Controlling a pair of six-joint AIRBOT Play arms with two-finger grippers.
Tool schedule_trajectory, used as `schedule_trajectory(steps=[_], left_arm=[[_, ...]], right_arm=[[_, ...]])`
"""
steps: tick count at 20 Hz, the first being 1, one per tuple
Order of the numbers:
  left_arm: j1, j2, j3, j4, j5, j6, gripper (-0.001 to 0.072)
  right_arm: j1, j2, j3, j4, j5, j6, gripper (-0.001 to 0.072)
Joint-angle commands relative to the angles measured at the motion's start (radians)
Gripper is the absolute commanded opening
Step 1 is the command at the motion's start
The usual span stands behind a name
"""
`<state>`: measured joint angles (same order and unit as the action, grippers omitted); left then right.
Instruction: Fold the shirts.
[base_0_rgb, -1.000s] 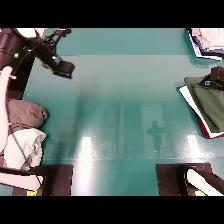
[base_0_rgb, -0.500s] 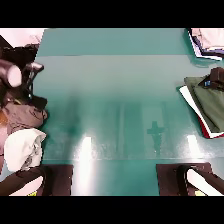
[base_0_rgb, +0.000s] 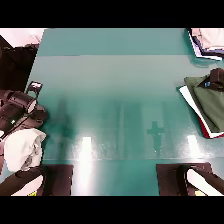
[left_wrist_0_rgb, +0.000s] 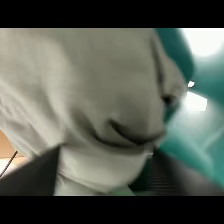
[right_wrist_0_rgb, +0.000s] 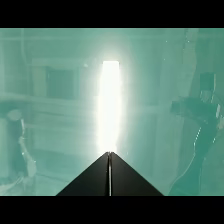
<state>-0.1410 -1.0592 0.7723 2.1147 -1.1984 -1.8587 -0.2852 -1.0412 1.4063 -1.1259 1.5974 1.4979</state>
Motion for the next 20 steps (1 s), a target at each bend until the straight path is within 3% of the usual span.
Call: schedule_trajectory(steps=[1, 3, 5, 9, 12, 15, 18, 20], left_arm=[[0.042, 0.002, -0.029, 0.021, 0.031, -0.045, 0.0220], [0.042, 0.002, -0.016, 0.017, 0.030, -0.045, 0.0027], [0.039, 0.003, 0.052, 0.008, -0.018, -0.027, 0.0023], [-0.066, 0.064, 0.385, -0.034, -0.093, 0.189, 0.0024], [-0.185, 0.090, 0.712, -0.249, -0.178, 0.359, 0.0024], [-0.278, 0.090, 0.922, -0.542, -0.161, 0.444, 0.0024], [-0.364, 0.082, 0.958, -0.748, -0.095, 0.545, 0.0023], [-0.401, 0.024, 0.959, -0.787, -0.109, 0.587, 0.0024]], right_arm=[[0.001, 0.000, 0.001, 0.000, 0.003, 0.000, 0.0016], [0.001, 0.000, 0.001, 0.000, 0.003, 0.000, 0.0016], [0.001, 0.000, 0.001, 0.000, 0.002, 0.000, 0.0017], [0.001, 0.000, 0.001, 0.000, 0.000, 0.000, 0.0016], [0.001, 0.000, 0.001, 0.001, -0.002, 0.000, 0.0016], [0.001, 0.000, 0.001, 0.001, -0.002, 0.000, 0.0016], [0.001, 0.000, 0.001, 0.001, -0.001, 0.001, 0.0016], [0.001, 0.000, 0.001, 0.007, 0.000, 0.001, 0.0016]])
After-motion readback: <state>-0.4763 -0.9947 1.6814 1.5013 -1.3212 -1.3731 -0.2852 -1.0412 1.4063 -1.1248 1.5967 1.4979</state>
